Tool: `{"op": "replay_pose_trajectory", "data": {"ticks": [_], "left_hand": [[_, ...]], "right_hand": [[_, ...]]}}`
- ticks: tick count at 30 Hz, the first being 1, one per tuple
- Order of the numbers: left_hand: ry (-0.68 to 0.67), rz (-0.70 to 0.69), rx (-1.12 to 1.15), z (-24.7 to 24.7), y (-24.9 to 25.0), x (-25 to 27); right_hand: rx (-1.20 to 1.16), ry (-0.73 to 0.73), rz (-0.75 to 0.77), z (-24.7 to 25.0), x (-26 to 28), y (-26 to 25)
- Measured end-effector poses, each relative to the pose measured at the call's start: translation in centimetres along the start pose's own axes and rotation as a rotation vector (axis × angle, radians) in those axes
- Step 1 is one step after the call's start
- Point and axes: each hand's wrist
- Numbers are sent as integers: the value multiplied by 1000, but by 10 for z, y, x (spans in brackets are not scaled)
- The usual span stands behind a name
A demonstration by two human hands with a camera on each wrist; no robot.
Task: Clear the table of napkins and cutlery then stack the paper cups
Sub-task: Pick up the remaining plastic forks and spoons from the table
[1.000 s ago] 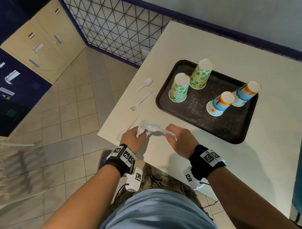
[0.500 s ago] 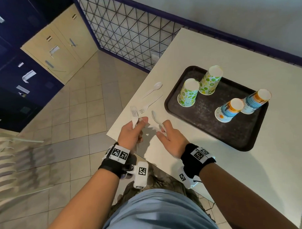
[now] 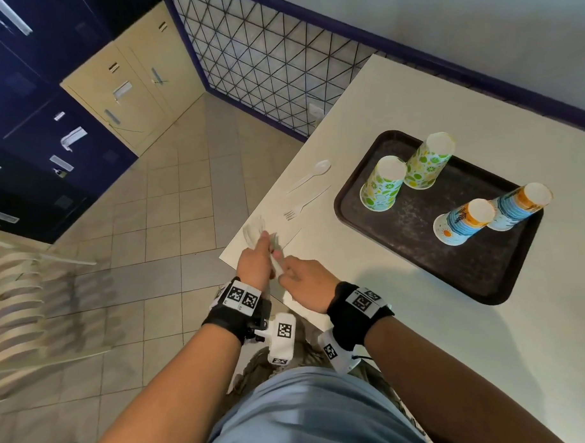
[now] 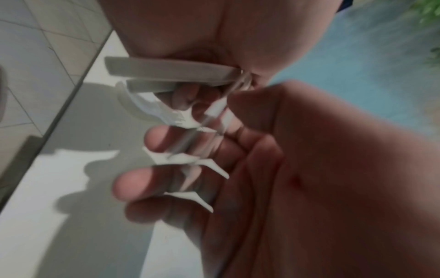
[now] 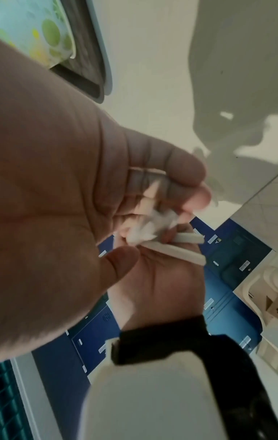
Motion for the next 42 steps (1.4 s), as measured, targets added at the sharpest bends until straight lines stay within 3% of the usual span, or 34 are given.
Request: {"op": "replay_pose_trajectory", "data": {"ticks": [6, 9, 14, 16, 21, 24, 27, 29, 31, 35, 37, 40, 42], "left_hand": [[44, 114, 289, 38, -15, -24], [36, 134, 147, 48, -18, -24], [41, 124, 16, 53, -24, -25], [25, 110, -11, 52, -25, -26], [18, 91, -75, 50, -22, -26], [-3, 74, -25, 48, -24, -29], [-24, 53, 71, 39, -20, -32], [-48, 39, 133, 31, -15, -34], [-62, 44, 159, 25, -9, -37], [-2, 111, 127, 25, -6, -47], [45, 127, 115, 30, -7, -48], [80, 118, 172, 36, -13, -50], [79, 122, 176, 39, -14, -49]], "right_hand": [[154, 155, -121, 23, -41, 24], [299, 208, -143, 33, -66, 28], [645, 131, -92, 26, -94, 29], [798, 184, -56, 21, -97, 30], [866, 235, 2, 18, -96, 47], [615, 290, 65, 18, -92, 52], [5, 438, 198, 13, -82, 40], [-287, 424, 206, 8, -74, 24], [-418, 349, 201, 4, -72, 11], [-460, 211, 247, 4, -73, 1], [-352, 288, 291, 15, -77, 7], [31, 578, 300, 51, -96, 23], [378, 506, 100, 81, -108, 29]]}}
Point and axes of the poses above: each hand's wrist, its own x-axis away from the middle knuckle, its own z-axis out of the back of the hand, y = z × x, and after that the axes turned 11 degrees about -y, right-handed
